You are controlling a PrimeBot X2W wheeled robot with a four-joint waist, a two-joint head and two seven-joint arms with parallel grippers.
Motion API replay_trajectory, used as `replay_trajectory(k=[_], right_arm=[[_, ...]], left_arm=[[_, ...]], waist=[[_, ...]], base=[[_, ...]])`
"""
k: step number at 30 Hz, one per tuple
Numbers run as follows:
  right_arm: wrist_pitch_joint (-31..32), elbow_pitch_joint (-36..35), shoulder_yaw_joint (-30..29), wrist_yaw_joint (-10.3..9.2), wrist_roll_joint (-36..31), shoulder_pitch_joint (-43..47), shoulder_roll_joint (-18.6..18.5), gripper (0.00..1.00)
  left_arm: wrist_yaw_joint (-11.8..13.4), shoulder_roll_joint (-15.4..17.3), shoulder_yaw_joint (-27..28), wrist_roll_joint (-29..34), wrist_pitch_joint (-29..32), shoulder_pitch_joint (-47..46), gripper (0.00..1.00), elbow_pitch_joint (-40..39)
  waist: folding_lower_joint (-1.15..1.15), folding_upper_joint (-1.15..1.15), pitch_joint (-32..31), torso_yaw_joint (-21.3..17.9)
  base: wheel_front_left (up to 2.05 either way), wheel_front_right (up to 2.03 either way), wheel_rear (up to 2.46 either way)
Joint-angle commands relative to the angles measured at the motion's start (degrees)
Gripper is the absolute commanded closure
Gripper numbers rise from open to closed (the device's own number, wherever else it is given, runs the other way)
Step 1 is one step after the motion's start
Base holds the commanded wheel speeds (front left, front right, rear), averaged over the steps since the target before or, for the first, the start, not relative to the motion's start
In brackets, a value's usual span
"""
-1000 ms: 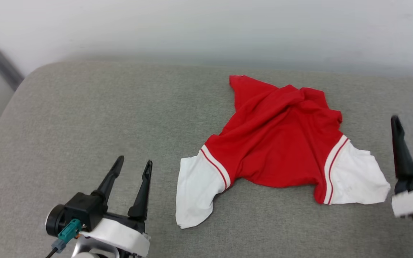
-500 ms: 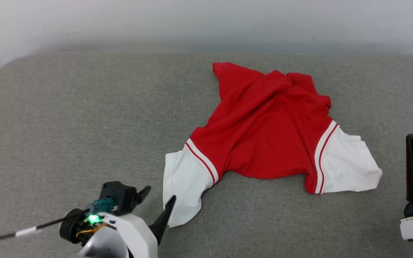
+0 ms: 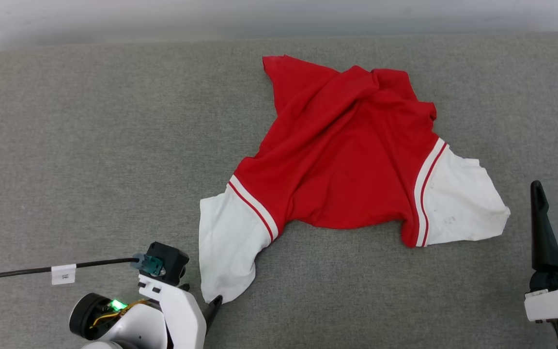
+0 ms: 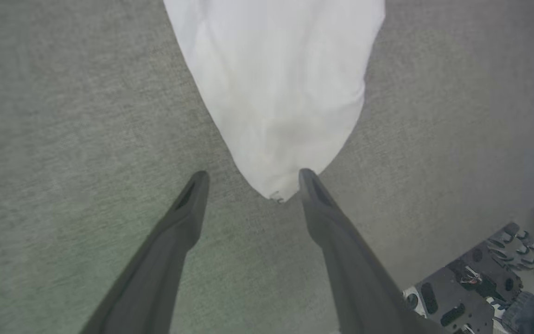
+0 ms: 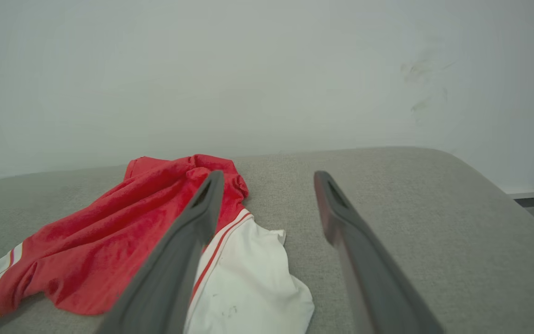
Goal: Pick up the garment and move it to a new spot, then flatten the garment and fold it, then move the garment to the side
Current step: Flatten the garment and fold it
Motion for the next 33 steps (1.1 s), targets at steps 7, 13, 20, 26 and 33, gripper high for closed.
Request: replay_trajectory(k=[7,13,20,26,33], right_arm=[[-0.4,1.6,0.5,-0.04,-0.7,-2.0,0.4,0.0],[-0.6,2.8,0.8,-0.04,-1.0,-2.5,0.1,0.0],[2.8,5.1,-0.7,-0.04,-1.6,-1.3,-0.7,0.0],[10.3,5.5,-1.8,-0.04,-2.2,-0.1,-1.6,0.0],[25.8,5.2,-3.6,-0.04,-2.9,2.0,-3.6,0.0]], left_arm=[[-0.8,-0.9,-1.0,-1.0,0.0,-1.4,0.0,4.6],[-2.0,-2.3,-2.9,-2.3,0.6,-1.4,1.0,8.5],[-1.1,-2.9,0.9,-1.6,-6.7,-3.7,1.0,8.4],[1.4,-3.5,4.6,-1.2,-13.0,-3.1,1.0,4.3],[3.6,-2.4,7.3,-0.6,-15.0,-1.5,1.0,-4.1]], waist=[[0.0,0.0,2.8,-1.3],[0.0,0.0,3.8,-1.5],[0.0,0.0,1.5,-0.1],[0.0,0.0,-1.7,1.7],[0.0,0.0,-4.1,4.1]], base=[[0.0,0.0,0.0],[0.0,0.0,0.0],[0.0,0.0,0.0],[0.0,0.0,0.0],[0.0,0.0,0.0]])
